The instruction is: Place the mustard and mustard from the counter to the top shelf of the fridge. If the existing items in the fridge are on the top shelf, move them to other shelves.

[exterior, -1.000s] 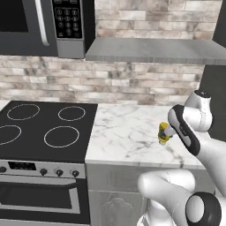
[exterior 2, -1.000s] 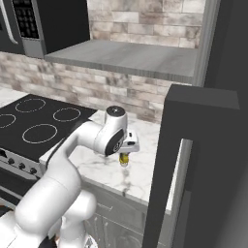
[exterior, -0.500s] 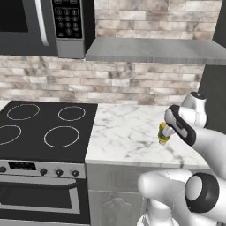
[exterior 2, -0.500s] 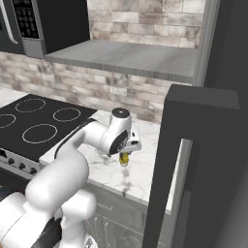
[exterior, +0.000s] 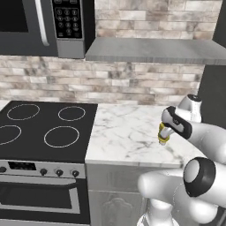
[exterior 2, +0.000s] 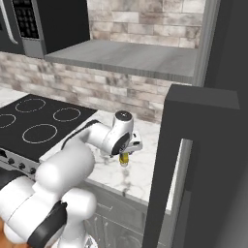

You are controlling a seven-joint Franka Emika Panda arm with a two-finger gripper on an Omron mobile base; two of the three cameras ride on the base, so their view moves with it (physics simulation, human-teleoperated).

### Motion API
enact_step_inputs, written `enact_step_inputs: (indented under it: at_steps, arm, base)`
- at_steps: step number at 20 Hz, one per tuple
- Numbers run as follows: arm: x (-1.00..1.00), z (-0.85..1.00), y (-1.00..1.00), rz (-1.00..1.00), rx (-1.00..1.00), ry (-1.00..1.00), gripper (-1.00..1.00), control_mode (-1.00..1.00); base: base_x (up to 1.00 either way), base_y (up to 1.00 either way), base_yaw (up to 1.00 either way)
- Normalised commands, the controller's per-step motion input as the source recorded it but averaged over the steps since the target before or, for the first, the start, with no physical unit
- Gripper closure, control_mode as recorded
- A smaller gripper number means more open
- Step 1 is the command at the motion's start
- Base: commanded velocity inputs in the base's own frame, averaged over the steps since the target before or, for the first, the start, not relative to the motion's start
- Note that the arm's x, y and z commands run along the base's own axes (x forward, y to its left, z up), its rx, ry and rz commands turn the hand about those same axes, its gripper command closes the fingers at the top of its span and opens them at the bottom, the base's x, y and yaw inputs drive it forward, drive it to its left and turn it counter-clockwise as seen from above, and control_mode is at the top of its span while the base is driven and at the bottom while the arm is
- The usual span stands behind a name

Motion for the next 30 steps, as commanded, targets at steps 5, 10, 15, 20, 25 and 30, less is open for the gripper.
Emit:
enact_step_inputs:
  at_steps: [5, 10, 15, 20, 25, 30]
  arm:
    - [0.25, -0.14, -0.04, 0.01, 0.00, -0.04, -1.00, -1.00]
    - [0.17, -0.08, -0.12, 0.00, 0.04, -0.02, -1.00, -1.00]
    - [0.01, -0.01, -0.10, 0.00, 0.05, 0.00, -1.00, -1.00]
    - [0.00, 0.00, 0.00, 0.00, 0.01, 0.00, -1.00, -1.00]
    - [0.02, 0.00, 0.00, 0.00, 0.02, 0.00, -1.00, -1.00]
    - [0.04, 0.00, 0.00, 0.00, 0.00, 0.00, -1.00, -1.00]
  base:
    - [0.00, 0.00, 0.00]
    - [0.00, 0.00, 0.00]
    - [0.00, 0.00, 0.00]
    - [0.00, 0.00, 0.00]
    - [0.00, 0.00, 0.00]
    - [0.00, 0.00, 0.00]
